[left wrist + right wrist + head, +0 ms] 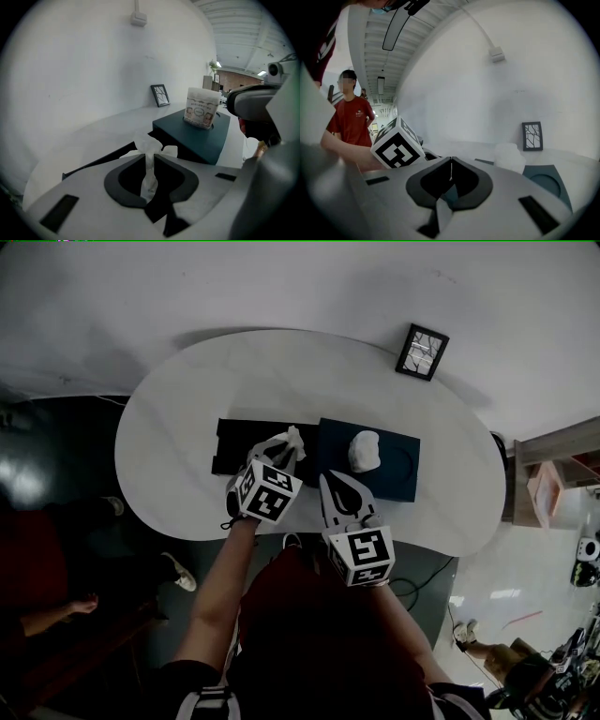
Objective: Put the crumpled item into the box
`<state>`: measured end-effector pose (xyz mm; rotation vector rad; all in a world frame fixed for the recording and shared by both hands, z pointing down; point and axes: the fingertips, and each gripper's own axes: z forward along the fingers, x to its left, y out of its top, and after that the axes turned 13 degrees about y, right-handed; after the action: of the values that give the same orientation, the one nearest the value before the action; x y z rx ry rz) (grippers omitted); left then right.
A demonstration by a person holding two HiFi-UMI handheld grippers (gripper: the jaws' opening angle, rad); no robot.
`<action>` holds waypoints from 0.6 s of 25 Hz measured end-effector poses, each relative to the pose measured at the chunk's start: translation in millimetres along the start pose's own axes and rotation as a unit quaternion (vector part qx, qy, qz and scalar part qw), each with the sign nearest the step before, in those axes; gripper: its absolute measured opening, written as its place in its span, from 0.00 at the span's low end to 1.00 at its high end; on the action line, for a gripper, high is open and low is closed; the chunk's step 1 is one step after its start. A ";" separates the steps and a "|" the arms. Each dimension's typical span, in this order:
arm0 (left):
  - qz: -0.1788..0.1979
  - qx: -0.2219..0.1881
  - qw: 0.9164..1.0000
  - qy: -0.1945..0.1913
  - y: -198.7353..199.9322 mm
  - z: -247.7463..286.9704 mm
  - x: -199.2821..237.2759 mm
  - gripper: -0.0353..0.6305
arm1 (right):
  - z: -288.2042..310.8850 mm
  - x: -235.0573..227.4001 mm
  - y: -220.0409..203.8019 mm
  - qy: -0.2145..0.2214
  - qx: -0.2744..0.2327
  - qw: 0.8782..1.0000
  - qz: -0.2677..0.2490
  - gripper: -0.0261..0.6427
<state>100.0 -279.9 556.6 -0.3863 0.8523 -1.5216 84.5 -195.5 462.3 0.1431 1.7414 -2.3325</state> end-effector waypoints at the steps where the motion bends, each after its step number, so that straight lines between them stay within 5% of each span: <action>1: 0.010 0.007 1.000 -0.005 -1.6 1.8 -2.1 0.16 | -0.1 -0.3 -1.6 -0.003 0.002 1.000 0.002 0.06; 15: 0.051 0.062 0.996 -0.046 -14.0 19.0 -13.5 0.16 | 3.2 -6.0 -6.7 -0.013 0.007 1.000 0.016 0.06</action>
<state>105.4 -273.2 582.5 -0.3151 0.6916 -1.4433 88.9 -196.0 470.8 0.1405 1.6980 -2.3137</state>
